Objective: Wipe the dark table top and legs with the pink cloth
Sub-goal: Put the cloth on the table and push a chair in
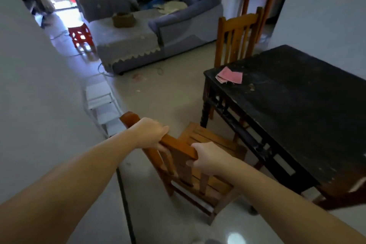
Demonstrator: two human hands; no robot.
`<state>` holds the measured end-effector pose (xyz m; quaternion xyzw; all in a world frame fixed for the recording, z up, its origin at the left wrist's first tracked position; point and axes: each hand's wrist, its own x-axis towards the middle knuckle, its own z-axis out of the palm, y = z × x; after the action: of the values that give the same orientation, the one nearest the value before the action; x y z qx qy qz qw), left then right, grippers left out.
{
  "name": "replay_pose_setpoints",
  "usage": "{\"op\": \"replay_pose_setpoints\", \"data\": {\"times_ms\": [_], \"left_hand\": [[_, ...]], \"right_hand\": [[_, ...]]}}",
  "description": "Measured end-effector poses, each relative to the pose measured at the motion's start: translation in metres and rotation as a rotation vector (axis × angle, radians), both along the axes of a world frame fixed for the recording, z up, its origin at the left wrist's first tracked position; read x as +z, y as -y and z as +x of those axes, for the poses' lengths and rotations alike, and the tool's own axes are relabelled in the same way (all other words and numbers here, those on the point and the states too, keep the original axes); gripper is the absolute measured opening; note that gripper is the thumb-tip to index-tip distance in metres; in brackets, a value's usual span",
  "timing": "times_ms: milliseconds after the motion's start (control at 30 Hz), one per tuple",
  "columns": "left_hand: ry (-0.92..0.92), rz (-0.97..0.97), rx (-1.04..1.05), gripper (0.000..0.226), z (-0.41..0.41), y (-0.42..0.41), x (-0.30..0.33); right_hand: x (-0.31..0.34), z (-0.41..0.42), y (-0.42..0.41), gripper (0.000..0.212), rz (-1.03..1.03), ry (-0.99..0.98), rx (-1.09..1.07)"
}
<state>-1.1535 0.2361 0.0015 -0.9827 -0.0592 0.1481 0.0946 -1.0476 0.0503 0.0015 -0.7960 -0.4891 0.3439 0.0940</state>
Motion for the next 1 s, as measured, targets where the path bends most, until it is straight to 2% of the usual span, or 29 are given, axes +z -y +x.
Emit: {"op": "replay_pose_setpoints", "data": {"times_ms": [100, 200, 267, 367, 467, 500, 633, 767, 1000], "left_hand": [[0.020, 0.070, -0.138, 0.063, 0.006, -0.011, -0.004], [0.189, 0.099, -0.347, 0.062, 0.015, -0.023, -0.013], [0.262, 0.067, -0.431, 0.060, 0.023, -0.035, -0.014], [0.337, 0.021, -0.561, 0.057, 0.046, -0.059, -0.022], [0.372, -0.033, -0.669, 0.055, 0.080, -0.070, -0.017], [0.367, -0.055, -0.693, 0.054, 0.093, -0.073, -0.017], [0.313, -0.171, -0.768, 0.057, 0.143, -0.080, -0.021], [0.189, -0.114, -0.777, 0.059, 0.192, -0.080, -0.015], [0.178, -0.087, -0.879, 0.058, 0.260, -0.083, -0.010]], "right_hand": [[0.007, 0.001, 0.001, 0.025, -0.004, -0.037, -0.041], [0.007, -0.001, 0.002, 0.034, -0.018, -0.045, -0.105], [0.003, 0.001, -0.002, 0.032, -0.011, -0.054, -0.158], [0.003, 0.005, -0.012, 0.019, 0.018, -0.077, -0.246], [0.011, 0.014, -0.021, 0.026, 0.007, -0.105, -0.349], [0.011, 0.020, -0.024, 0.027, 0.002, -0.105, -0.379], [0.011, 0.053, -0.028, 0.010, -0.031, -0.067, -0.483], [0.012, 0.085, -0.034, 0.014, -0.019, -0.025, -0.589], [0.016, 0.136, -0.040, 0.025, -0.066, 0.006, -0.654]]}}
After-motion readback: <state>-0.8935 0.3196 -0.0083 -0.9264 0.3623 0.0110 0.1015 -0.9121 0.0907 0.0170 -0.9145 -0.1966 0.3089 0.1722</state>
